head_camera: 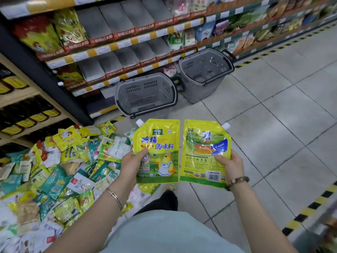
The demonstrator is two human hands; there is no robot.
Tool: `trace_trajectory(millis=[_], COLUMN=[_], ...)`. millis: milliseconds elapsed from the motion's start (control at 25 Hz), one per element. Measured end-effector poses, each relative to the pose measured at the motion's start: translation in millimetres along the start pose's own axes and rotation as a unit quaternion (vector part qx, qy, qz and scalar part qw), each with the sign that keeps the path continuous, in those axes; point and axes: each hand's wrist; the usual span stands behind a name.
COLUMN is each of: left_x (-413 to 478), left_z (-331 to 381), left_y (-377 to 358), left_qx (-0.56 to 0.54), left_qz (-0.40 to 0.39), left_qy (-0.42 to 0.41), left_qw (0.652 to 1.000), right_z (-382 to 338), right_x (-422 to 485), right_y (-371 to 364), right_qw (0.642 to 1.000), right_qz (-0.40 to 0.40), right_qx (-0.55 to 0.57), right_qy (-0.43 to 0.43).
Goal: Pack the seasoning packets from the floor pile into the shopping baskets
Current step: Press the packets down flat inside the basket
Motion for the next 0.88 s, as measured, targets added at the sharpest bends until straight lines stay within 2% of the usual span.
trace_trajectory(millis=[400, 600, 880], left_x=[124.0, 201.4, 283.7], left_z=[98.4, 137.6, 194.0], left_y=[-56.0, -82.4, -101.3], left_qx=[-0.049, -0.051, -0.105], left_qz=[0.059, 0.127, 0.200], left_qy=[-0.021, 0.002, 0.047], left_qw=[0.997, 0.991, 0.973], right_z=[-93.6, -140.1, -173.9], right_x=[193.0, 307.2, 435.3], right_y=[-47.8, -81.4, -137.7], right_qw=[0.996, 0.984, 0.962], right_qz=[-0.078, -0.145, -0.189], right_qx=[-0.039, -0.092, -0.175], right_qy=[-0.026, -0.038, -0.089])
Point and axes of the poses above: each hand's wrist, its own x-axis towards the middle knuckle, its own y-axis out of the back of the hand, z = x × y, and after that the axes turned 10 degrees about -z, right-handed
